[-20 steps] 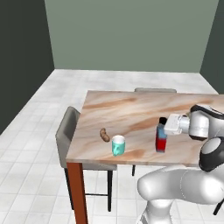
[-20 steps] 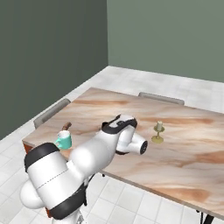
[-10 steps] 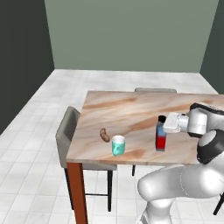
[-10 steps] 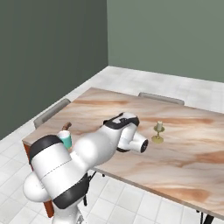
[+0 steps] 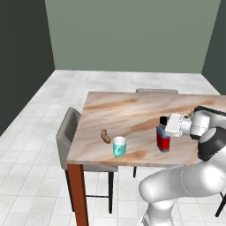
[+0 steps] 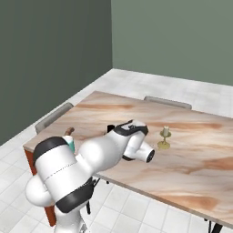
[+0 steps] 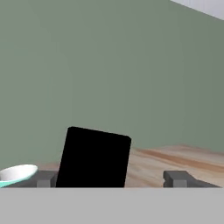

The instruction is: Open the cabinet directly in front. Then move the liquor and the mug to the dining counter with the candle on it.

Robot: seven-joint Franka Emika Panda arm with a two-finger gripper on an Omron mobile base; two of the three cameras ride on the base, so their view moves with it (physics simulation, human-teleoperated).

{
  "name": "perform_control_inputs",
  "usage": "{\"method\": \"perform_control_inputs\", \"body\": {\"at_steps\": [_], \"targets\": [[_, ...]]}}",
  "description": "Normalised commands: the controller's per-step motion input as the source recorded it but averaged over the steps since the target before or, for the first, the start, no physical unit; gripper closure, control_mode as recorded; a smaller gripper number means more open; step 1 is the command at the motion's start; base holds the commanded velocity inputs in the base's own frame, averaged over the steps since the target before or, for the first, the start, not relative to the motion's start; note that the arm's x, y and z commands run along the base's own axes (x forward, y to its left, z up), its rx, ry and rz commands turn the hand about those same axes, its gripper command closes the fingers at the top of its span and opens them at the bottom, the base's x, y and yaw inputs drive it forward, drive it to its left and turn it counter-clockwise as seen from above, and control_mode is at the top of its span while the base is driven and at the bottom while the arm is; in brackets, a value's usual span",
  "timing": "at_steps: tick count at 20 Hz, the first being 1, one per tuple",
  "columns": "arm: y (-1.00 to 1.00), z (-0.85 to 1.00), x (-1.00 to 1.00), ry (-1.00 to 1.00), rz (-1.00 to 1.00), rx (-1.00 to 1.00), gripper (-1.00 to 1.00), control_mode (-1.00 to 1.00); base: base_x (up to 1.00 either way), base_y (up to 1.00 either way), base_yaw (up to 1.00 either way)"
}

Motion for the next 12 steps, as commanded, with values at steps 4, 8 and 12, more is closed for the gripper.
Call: {"method": "perform_control_inputs", "body": {"at_steps": [4, 8, 12], "targets": [[0.00, -0.05, 0.00, -0.05, 0.00, 0.00, -1.00, -1.00, 0.00, 0.00, 0.00], [0.00, 0.00, 0.00, -0.04, 0.00, 0.00, -1.00, -1.00, 0.00, 0.00, 0.00], [0.00, 0.12, -0.07, -0.06, 0.00, 0.00, -1.00, -1.00, 0.00, 0.00, 0.00]]}}
